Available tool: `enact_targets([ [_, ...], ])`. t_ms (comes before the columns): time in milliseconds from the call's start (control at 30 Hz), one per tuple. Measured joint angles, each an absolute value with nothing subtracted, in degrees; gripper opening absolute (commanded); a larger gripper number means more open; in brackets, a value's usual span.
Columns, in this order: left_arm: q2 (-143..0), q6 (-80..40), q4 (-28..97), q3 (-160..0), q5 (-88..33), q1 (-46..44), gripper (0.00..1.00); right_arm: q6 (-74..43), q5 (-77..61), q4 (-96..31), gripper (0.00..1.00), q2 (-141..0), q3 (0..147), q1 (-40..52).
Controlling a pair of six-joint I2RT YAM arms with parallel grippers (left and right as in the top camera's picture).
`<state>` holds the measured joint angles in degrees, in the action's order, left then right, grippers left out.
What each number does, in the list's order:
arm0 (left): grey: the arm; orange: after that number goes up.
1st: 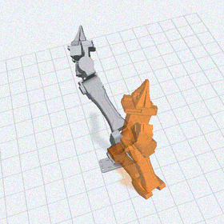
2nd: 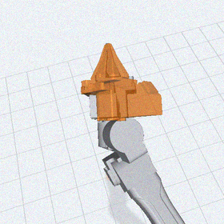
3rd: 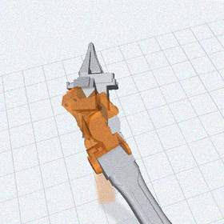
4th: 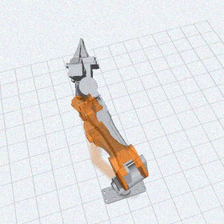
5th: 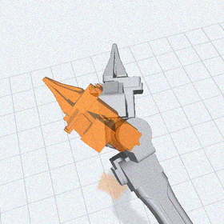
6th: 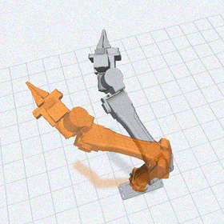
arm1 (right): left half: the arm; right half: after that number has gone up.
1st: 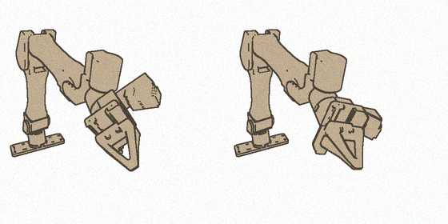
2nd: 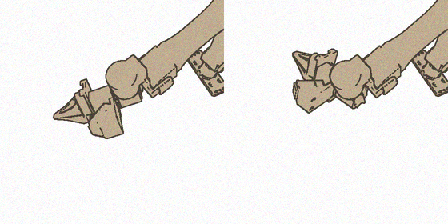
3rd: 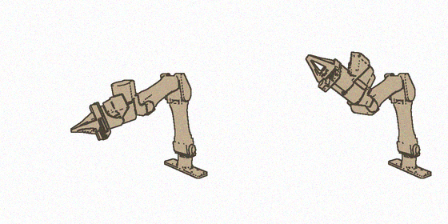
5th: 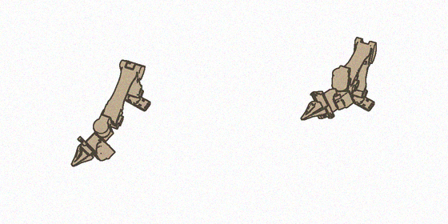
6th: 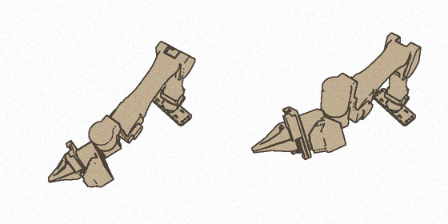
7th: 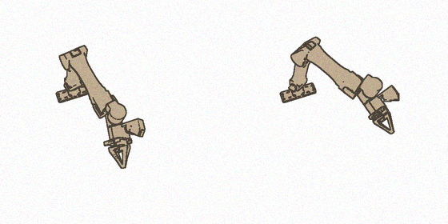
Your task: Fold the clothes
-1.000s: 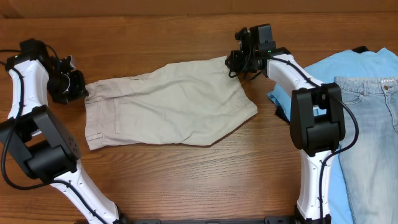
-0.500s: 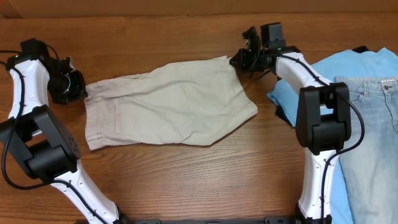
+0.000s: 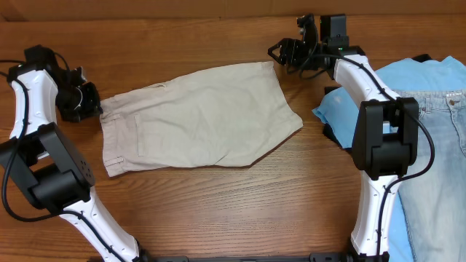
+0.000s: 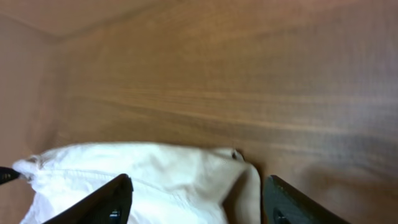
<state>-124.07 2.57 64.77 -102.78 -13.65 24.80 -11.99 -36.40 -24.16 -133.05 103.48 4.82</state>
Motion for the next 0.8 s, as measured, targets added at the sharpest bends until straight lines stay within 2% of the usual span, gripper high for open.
enact_targets([
  [167, -124.1, 5.1, 72.1, -105.6, -19.2, 25.3, 0.19, -9.8, -35.7, -34.9, 0.63, -132.4, 103.5, 4.3],
  [267, -123.4, 7.0, 73.7, -109.4, -24.3, 25.4, 0.20, -6.5, -35.5, -42.7, 0.50, -130.4, 103.5, 4.1],
  [400, -119.7, 9.2, 74.6, -111.2, -28.4, 23.7, 0.05, -3.6, -35.2, -54.2, 0.27, -126.5, 103.6, 4.7],
  [467, -118.3, 10.2, 74.7, -111.5, -29.3, 21.4, 0.04, -2.9, -34.5, -59.1, 0.18, -125.2, 103.6, 5.4],
  [533, -117.9, 10.8, 73.5, -111.0, -29.4, 17.8, 0.04, -2.6, -32.9, -61.8, 0.17, -124.6, 102.8, 6.6],
  [667, -118.1, 10.1, 67.2, -104.8, -27.0, 10.1, 0.04, -2.2, -27.8, -62.1, 0.07, -124.4, 97.7, 9.8],
  [800, -118.8, 7.6, 60.5, -96.5, -22.8, 4.9, 0.04, -3.1, -22.4, -59.4, 0.07, -124.4, 91.8, 12.2],
])
